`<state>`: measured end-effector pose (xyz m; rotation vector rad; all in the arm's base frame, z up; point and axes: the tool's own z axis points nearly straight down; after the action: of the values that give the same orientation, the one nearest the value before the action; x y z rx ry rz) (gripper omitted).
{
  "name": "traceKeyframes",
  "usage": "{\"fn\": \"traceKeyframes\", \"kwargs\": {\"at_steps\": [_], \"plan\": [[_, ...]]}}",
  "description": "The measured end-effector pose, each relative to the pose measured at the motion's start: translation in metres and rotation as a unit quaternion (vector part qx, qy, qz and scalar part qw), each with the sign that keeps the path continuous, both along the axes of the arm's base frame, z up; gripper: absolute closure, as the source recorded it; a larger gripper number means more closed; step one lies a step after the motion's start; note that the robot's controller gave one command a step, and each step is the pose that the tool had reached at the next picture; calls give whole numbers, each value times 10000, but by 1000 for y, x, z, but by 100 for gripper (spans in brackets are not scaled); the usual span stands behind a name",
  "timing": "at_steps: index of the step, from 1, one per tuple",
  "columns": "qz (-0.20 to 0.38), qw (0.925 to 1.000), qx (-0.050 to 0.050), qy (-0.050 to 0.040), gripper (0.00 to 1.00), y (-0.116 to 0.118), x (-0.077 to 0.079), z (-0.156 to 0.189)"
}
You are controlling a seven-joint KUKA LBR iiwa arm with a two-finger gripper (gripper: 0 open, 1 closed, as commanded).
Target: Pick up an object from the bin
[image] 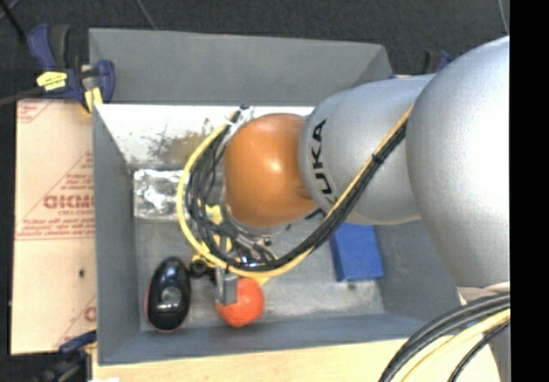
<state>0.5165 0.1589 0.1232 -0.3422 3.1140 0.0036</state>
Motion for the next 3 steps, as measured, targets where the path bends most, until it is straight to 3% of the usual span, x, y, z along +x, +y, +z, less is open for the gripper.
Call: {"fn": "traceKeyframes", "kwargs": {"at_steps": [1,2,3], "plan": [[1044,9945,-3,0,100,-4,-11,-41],[1043,9945,-2,1,100,-4,-11,-41],[1108,9938,2,-8,100,-18,-18,64]]}}
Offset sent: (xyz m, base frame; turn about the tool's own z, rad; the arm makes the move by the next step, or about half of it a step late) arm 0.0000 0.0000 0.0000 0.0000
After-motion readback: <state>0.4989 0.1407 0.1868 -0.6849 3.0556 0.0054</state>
